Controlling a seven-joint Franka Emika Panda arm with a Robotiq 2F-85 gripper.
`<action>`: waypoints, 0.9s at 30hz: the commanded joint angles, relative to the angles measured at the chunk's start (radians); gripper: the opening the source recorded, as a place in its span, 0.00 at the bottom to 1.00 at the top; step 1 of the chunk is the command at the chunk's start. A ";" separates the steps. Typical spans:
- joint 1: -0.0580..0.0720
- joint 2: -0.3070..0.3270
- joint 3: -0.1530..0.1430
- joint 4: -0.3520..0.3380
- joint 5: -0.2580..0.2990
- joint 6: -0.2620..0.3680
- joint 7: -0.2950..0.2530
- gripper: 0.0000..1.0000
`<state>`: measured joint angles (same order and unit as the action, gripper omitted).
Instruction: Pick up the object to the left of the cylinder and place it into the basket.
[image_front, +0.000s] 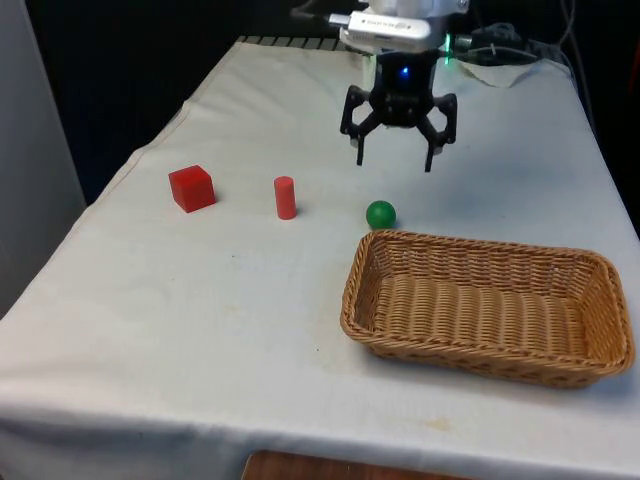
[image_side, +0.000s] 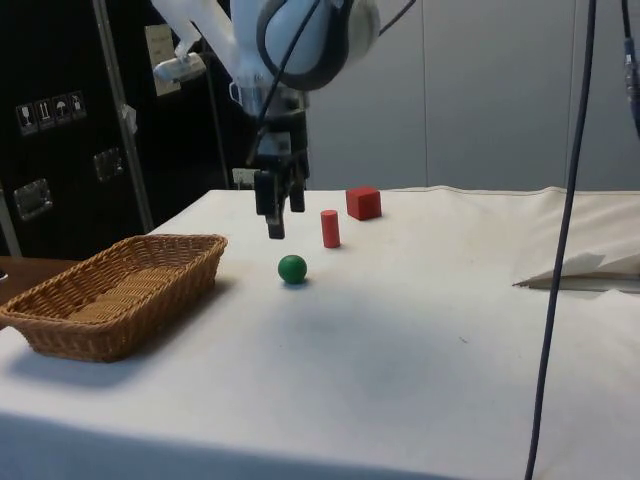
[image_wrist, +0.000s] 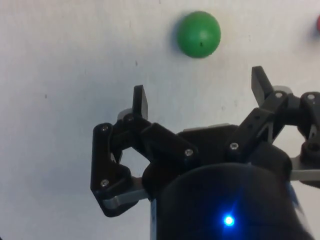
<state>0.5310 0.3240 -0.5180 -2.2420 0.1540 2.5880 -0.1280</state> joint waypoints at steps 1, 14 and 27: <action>-0.001 0.007 0.000 -0.001 0.009 0.008 -0.008 1.00; -0.018 0.088 0.021 -0.004 0.150 0.100 -0.111 1.00; -0.006 0.136 0.013 0.010 0.187 0.106 -0.123 1.00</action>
<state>0.5250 0.4600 -0.5050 -2.2320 0.3410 2.6940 -0.2510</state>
